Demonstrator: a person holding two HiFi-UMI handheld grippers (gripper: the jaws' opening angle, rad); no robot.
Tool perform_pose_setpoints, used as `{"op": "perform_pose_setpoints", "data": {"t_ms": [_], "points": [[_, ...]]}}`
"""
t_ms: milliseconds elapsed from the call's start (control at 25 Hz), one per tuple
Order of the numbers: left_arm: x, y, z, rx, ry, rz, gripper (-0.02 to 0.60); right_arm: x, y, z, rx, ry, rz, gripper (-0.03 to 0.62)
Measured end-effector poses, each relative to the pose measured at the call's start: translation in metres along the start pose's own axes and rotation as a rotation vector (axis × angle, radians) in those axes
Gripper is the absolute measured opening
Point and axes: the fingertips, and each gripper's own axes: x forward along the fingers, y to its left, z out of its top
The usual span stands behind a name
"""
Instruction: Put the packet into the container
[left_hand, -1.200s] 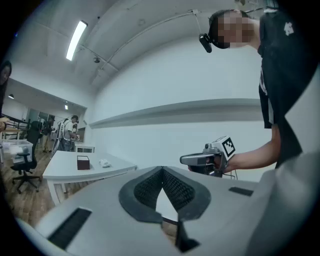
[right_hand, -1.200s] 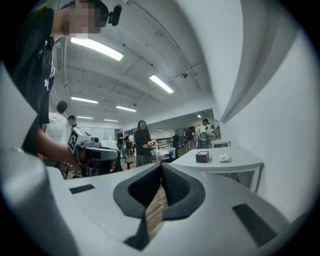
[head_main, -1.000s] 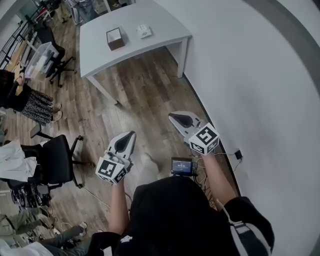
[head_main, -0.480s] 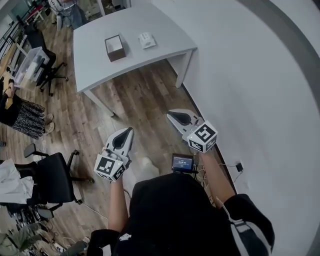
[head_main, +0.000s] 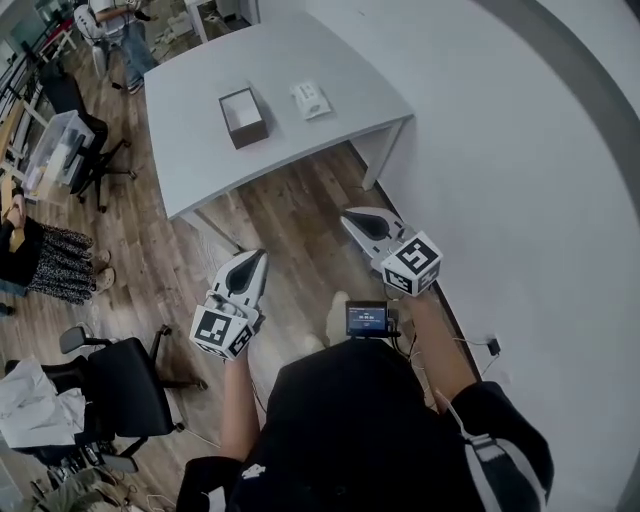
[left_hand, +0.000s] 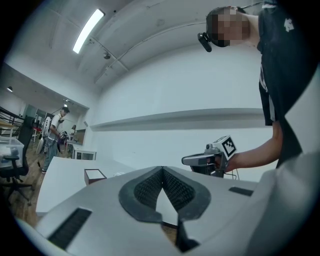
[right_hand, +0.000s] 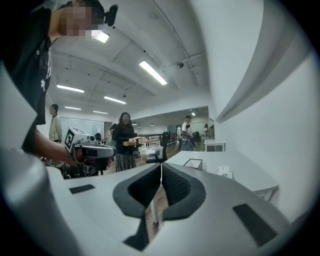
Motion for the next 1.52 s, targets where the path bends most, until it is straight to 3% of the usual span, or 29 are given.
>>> {"op": "perform_pose_setpoints", "data": {"t_ms": [280,880,1280,1520], "points": [[0.059,0.073,-0.001,-0.002,0.033,0.015,0.008,0.069,-0.069,0.004,0.011,-0.013,-0.008,0.022],[0.235,0.226,0.02,0.023,0.097,0.065,0.008,0.222,-0.273,0.014,0.064,0.01,0.002,0.023],[0.288,0.294,0.011,-0.021,0.128,0.1,0.008,0.294,-0.33,-0.013,0.082,0.113,-0.016,0.023],[0.297,0.336,0.001,-0.056,0.132,0.066,0.008,0.33,-0.347,-0.016,0.084,0.136,-0.094,0.026]]}}
